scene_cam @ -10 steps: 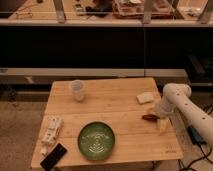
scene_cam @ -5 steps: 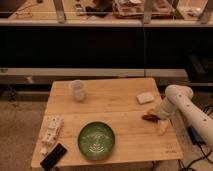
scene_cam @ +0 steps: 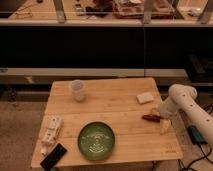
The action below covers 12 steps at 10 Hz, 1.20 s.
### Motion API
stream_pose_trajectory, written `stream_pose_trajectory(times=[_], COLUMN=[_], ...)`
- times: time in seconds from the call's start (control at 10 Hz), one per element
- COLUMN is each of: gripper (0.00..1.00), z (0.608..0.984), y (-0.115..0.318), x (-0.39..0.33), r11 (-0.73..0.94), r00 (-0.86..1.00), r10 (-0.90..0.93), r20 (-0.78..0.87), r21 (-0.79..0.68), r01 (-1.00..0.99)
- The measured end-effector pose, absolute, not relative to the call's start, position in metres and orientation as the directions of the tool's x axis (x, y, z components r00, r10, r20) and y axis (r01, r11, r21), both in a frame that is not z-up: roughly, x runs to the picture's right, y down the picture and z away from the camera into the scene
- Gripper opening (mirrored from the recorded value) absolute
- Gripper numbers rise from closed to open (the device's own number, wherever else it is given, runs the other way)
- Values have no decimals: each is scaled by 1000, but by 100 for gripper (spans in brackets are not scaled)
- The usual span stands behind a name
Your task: Place the pepper on the white sponge
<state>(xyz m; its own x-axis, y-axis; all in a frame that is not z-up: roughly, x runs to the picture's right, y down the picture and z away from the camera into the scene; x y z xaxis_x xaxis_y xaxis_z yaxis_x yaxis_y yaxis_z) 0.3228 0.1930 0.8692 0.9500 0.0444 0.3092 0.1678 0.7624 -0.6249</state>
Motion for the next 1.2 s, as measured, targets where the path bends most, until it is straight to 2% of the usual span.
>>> stream_pose_trajectory(times=[0.4,0.5,0.7,0.9,1.2], gripper=[79,73,51,37,35], z=[870,870,871,873,875], y=[181,179,177,177,180], x=[328,329,330,329,328], r11=[783,787,792,793,792], r00=[945,945,945,944,943], r10=[23,18,16,18,28], r20=[327,328,328,330,332], r21=[-593,-588,-581,-580,-583], r01=[187,189,188,187,182])
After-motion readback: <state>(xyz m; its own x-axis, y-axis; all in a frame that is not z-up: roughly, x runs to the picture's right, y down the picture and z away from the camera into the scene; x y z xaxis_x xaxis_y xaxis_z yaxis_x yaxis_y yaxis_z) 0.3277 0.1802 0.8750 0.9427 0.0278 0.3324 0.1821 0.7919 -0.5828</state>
